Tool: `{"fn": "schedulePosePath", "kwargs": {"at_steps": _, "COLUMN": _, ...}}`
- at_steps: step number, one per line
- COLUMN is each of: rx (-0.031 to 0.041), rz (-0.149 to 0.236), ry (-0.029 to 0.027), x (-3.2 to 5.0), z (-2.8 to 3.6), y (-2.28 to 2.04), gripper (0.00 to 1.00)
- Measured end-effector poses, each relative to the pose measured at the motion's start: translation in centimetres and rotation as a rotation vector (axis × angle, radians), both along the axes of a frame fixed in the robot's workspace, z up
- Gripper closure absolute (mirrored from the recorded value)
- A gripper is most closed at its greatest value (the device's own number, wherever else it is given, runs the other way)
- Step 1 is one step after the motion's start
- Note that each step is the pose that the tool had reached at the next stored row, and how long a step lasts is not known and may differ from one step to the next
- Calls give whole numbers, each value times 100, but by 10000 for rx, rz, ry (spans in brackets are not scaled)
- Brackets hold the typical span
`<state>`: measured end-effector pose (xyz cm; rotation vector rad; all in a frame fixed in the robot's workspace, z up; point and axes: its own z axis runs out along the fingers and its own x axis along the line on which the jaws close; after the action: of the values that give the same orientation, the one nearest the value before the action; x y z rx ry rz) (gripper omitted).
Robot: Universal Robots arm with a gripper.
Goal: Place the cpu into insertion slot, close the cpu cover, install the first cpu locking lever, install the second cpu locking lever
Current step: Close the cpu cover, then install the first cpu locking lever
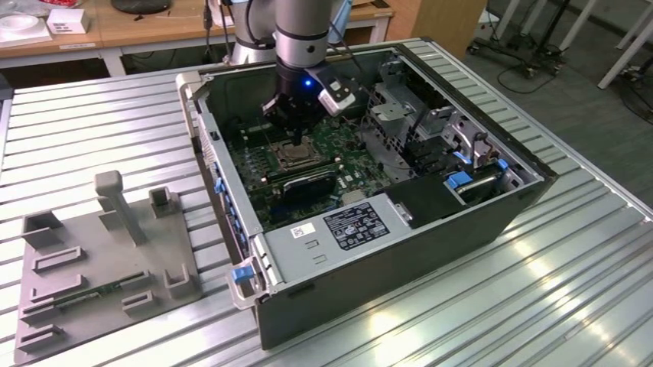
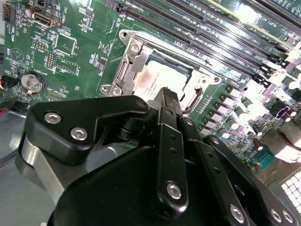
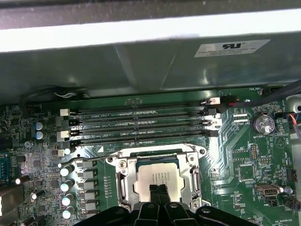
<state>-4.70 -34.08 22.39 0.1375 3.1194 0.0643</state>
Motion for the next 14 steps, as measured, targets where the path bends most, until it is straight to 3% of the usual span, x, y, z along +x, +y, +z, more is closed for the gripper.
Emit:
{"fn": "schedulePosePath", "kwargs": {"at_steps": 4, "rx": 5, "rz": 0, "ry": -3, "x": 0, "z": 7, "y": 0, "gripper": 89}}
{"fn": "schedulePosePath", "kwargs": {"at_steps": 6, "rx": 2, "rz": 0, "ry": -1, "x": 55, "z": 22, "y": 0, "gripper": 89}}
{"fn": "schedulePosePath", "kwargs": {"at_steps": 14, "rx": 2, "rz": 0, "ry": -1, "x": 56, "z": 22, "y": 0, "gripper": 89}}
